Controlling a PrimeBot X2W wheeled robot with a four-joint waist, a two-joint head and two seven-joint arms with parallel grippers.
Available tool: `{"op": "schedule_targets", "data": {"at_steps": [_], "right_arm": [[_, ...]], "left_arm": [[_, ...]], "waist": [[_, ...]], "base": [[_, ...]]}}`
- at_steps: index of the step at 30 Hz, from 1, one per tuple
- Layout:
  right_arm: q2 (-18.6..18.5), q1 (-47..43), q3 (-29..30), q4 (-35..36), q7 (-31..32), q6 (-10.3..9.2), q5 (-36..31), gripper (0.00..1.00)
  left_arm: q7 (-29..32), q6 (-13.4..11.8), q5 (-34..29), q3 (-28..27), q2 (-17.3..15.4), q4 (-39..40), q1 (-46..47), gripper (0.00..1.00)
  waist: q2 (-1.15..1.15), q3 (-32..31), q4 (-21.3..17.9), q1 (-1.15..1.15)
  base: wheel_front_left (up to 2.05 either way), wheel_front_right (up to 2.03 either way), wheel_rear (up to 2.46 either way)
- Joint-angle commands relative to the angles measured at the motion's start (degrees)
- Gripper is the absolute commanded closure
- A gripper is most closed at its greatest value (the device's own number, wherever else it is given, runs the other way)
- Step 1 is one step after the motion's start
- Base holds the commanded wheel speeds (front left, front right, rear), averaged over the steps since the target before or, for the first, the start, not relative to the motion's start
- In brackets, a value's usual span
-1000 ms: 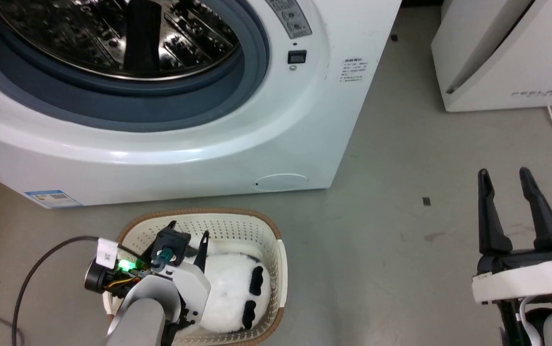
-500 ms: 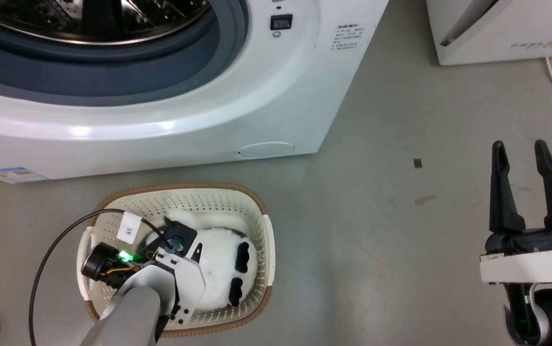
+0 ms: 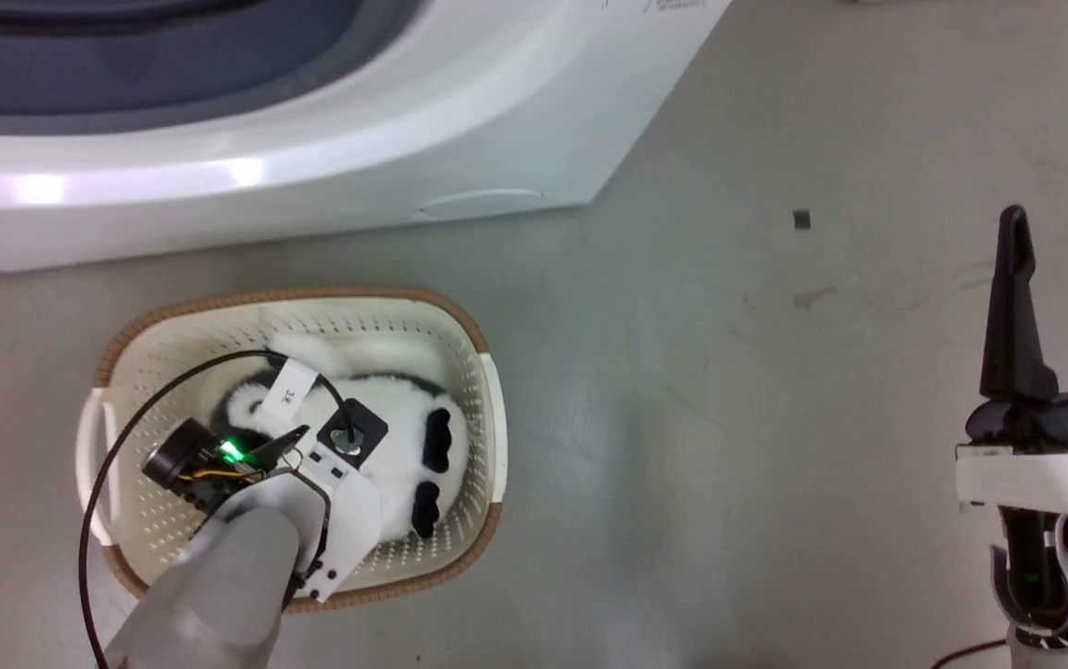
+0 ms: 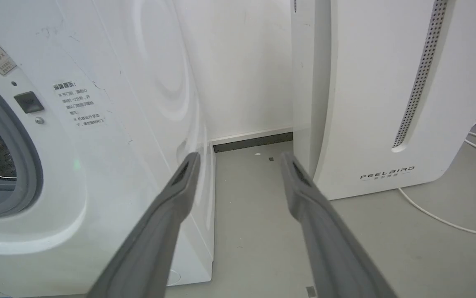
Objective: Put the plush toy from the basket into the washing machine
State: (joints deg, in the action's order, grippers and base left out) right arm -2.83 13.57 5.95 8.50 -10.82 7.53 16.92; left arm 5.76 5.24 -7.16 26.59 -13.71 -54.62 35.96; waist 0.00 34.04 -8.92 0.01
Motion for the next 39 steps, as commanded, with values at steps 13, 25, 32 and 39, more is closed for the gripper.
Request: {"op": "schedule_targets", "data": {"at_steps": [13, 25, 32, 39], "right_arm": [[-0.04, 5.24, 0.69, 2.09, -2.04, -0.04, 4.21, 0.00], [-0.05, 7.91, 0.97, 2.84, -3.48, -0.04, 6.84, 0.00], [-0.05, 9.05, 1.38, 3.46, -4.18, -0.04, 7.77, 0.00], [-0.05, 9.05, 1.42, 3.32, -4.18, -0.04, 7.75, 0.00]], "left_arm": [[-0.15, 1.09, 0.52, 5.03, -4.70, -8.80, 8.42, 0.00], [-1.68, -0.01, 1.40, 8.72, -6.58, -15.87, 13.78, 0.00], [-1.77, -0.30, 1.88, 10.93, -6.67, -19.33, 15.86, 0.00], [-2.44, -0.93, 2.33, 11.64, -6.52, -19.33, 15.68, 1.00]], "waist": [[0.00, 11.86, -3.77, -0.01], [0.00, 18.13, -5.83, -0.01], [0.00, 20.81, -6.50, -0.01], [0.00, 20.72, -6.57, -0.01]], "base": [[0.00, 0.00, 0.00], [0.00, 0.00, 0.00], [0.00, 0.00, 0.00], [0.00, 0.00, 0.00]]}}
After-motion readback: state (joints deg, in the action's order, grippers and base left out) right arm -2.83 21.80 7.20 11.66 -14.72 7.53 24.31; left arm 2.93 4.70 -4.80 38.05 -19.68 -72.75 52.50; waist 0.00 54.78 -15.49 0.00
